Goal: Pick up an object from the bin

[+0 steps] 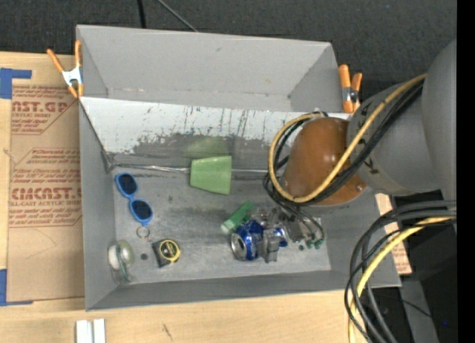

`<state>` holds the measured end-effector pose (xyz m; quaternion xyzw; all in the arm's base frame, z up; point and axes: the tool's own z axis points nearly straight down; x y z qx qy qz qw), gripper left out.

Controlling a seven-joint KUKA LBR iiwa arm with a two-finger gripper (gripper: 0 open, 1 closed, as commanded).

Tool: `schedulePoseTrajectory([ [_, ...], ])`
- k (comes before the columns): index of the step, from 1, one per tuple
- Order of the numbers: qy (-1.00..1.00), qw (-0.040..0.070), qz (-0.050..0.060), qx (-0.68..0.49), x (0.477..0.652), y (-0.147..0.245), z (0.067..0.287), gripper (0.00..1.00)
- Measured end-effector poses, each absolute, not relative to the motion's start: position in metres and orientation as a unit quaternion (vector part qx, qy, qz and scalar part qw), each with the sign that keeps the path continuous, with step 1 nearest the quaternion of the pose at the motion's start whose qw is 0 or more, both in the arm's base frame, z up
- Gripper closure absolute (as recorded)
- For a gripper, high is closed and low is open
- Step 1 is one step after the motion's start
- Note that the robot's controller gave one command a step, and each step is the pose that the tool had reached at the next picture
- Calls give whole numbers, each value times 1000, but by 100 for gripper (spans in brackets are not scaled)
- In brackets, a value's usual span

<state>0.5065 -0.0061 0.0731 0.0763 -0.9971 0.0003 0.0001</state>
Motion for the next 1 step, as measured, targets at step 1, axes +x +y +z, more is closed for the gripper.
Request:
schedulePoseTrajectory([
  [1, -997, -6, 1, 82, 499, -22, 308, 100],
])
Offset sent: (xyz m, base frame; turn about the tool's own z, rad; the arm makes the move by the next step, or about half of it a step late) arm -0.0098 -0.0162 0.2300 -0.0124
